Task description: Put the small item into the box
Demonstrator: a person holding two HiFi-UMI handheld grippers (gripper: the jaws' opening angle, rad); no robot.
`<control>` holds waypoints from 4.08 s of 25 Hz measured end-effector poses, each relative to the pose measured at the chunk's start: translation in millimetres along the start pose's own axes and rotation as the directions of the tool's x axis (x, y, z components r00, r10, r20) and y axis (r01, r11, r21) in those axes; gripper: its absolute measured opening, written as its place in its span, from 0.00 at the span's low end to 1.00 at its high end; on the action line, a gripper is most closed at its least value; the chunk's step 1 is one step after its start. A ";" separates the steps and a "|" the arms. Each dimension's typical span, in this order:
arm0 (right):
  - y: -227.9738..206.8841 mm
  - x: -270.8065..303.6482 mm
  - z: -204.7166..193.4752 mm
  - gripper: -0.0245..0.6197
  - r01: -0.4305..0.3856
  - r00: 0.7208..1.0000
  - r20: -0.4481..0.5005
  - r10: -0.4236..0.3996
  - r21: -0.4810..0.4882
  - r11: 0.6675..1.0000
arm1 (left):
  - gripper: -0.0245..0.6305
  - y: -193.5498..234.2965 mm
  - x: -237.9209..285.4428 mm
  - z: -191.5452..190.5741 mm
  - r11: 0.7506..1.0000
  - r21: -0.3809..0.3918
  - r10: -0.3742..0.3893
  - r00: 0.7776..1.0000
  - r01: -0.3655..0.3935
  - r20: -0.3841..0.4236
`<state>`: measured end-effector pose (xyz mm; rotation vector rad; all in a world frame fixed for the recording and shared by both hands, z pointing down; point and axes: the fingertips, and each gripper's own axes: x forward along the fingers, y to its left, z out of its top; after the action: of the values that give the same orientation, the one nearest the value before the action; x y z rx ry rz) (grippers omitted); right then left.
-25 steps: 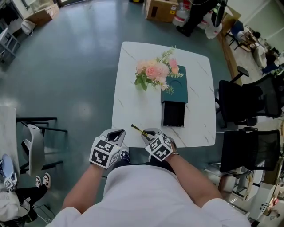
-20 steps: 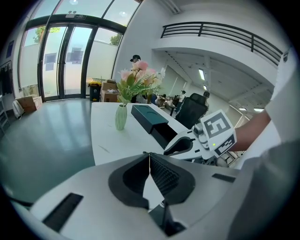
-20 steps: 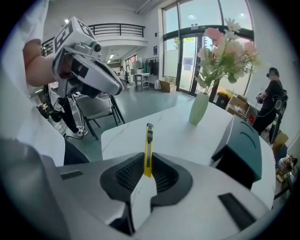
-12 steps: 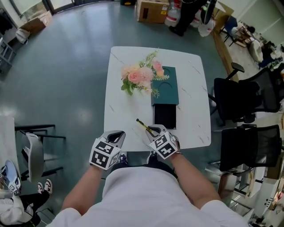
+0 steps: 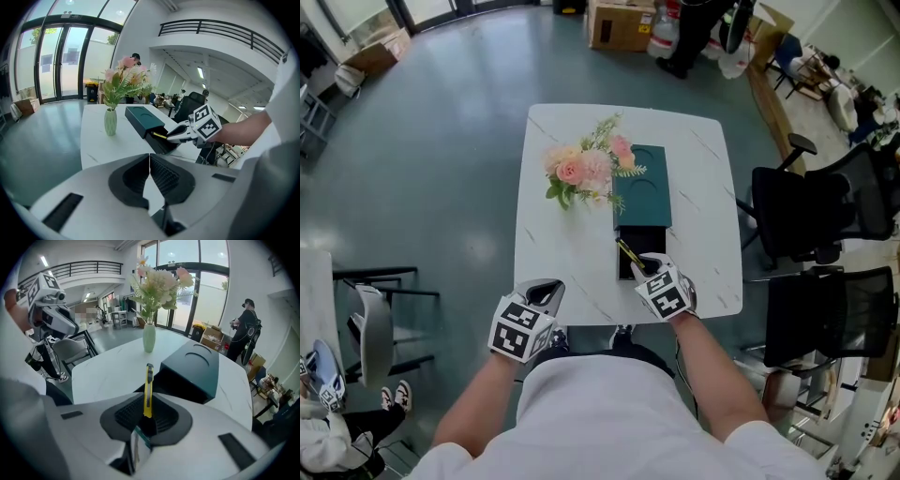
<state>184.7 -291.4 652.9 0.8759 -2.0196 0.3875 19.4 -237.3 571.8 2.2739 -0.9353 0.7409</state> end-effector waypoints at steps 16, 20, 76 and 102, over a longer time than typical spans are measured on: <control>-28.7 36.0 -31.6 0.13 -0.002 0.960 -0.257 -0.114 -0.413 0.911 | 0.06 -0.7 -0.5 4.1 0.998 -0.040 0.058 0.998 -0.058 0.007; -35.6 41.2 -28.7 0.14 0.009 0.958 -0.252 -0.141 -0.461 0.887 | 0.06 -1.6 -1.0 4.5 0.995 -0.057 0.079 0.997 -0.079 0.010; 103.7 -179.3 -40.5 0.06 -0.098 0.905 0.419 -0.069 0.363 0.927 | 0.06 -122.8 -61.6 -30.2 0.989 0.132 -0.073 0.992 0.060 0.101; 71.3 -218.6 -67.3 0.06 -0.148 0.894 0.448 0.030 0.232 0.962 | 0.06 -195.1 -39.5 -17.5 0.997 0.083 -0.020 0.983 0.005 0.181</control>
<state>255.1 -108.2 515.6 1.1126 -2.4739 0.5553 137.2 -92.0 501.4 2.4500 -0.9885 0.5834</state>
